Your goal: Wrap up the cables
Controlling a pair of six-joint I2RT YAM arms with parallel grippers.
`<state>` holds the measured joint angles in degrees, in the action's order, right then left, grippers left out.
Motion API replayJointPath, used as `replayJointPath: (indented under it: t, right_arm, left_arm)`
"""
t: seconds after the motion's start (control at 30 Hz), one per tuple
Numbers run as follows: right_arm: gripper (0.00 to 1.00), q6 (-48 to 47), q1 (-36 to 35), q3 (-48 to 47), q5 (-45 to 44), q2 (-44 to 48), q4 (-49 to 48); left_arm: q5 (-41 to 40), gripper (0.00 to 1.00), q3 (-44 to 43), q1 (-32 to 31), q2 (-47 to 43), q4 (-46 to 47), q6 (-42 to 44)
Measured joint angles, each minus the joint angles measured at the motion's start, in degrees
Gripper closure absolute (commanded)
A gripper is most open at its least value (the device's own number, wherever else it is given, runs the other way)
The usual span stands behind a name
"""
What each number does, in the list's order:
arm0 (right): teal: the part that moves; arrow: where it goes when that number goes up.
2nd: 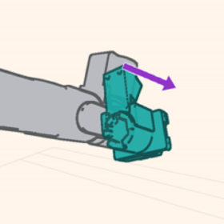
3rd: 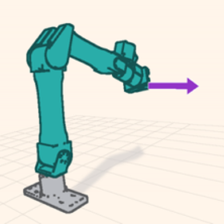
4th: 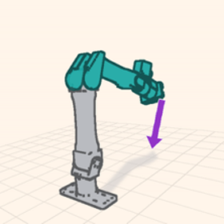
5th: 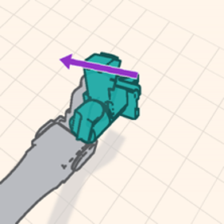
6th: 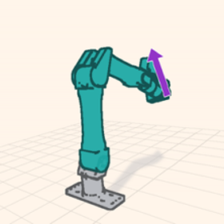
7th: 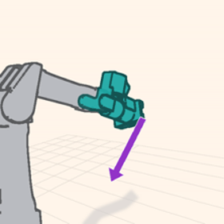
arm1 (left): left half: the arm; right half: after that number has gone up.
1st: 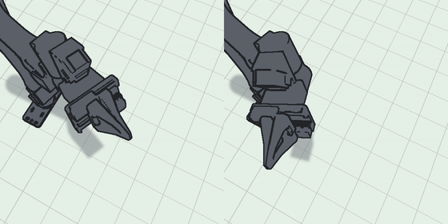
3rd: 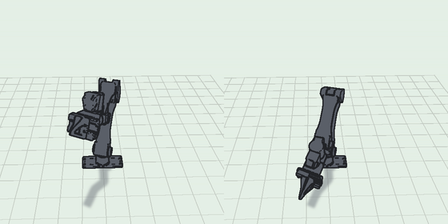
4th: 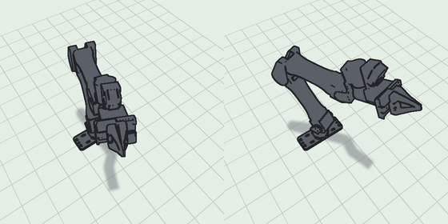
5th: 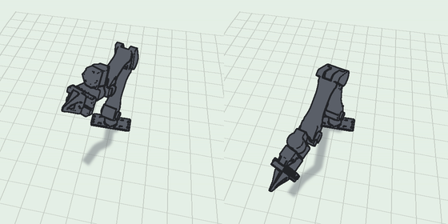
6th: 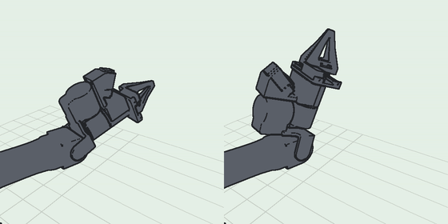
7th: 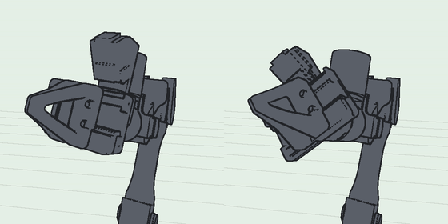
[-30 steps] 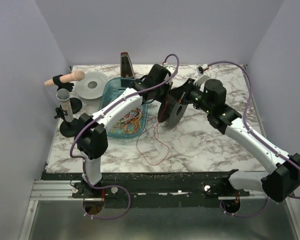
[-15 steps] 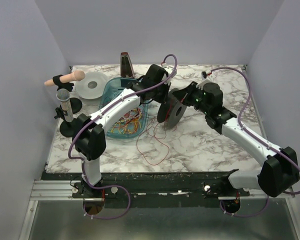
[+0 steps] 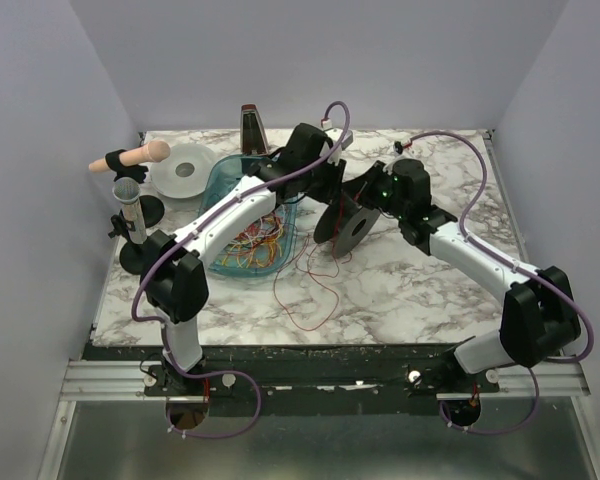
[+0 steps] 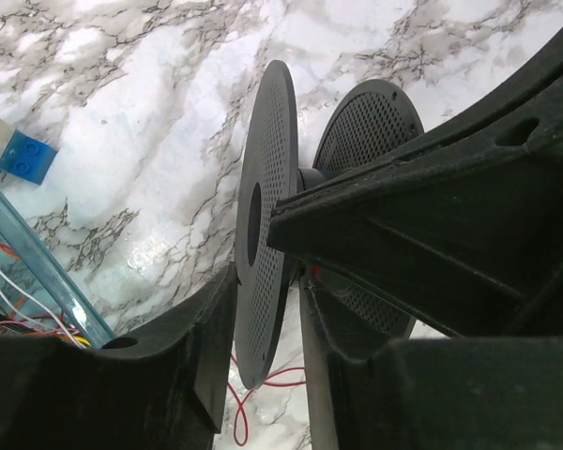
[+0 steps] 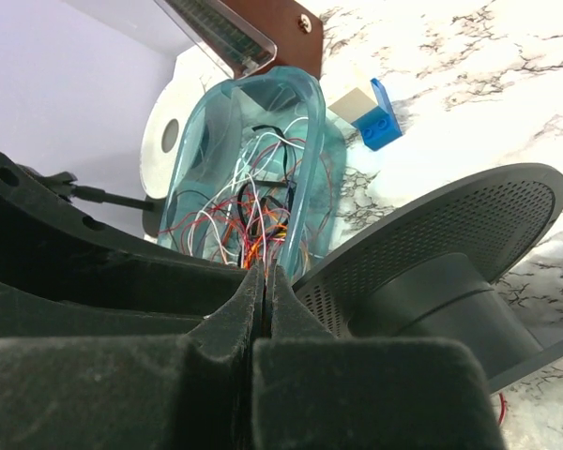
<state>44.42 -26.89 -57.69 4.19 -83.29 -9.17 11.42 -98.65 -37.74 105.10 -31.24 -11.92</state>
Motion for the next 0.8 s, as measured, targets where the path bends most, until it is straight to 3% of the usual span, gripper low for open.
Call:
replayJointPath:
  t: [0.63, 0.8]
  right_arm:
    - [0.99, 8.0, -2.3, 1.5, -4.4, 7.6, 2.4]
    - [0.99, 13.8, -3.4, 3.6, -6.4, 7.6, 1.1]
  left_arm:
    - [10.0, 0.42, -1.1, 4.8, -1.2, 0.9, -0.9]
    - [11.9, 0.33, -0.8, 5.9, -3.4, 1.2, 0.6]
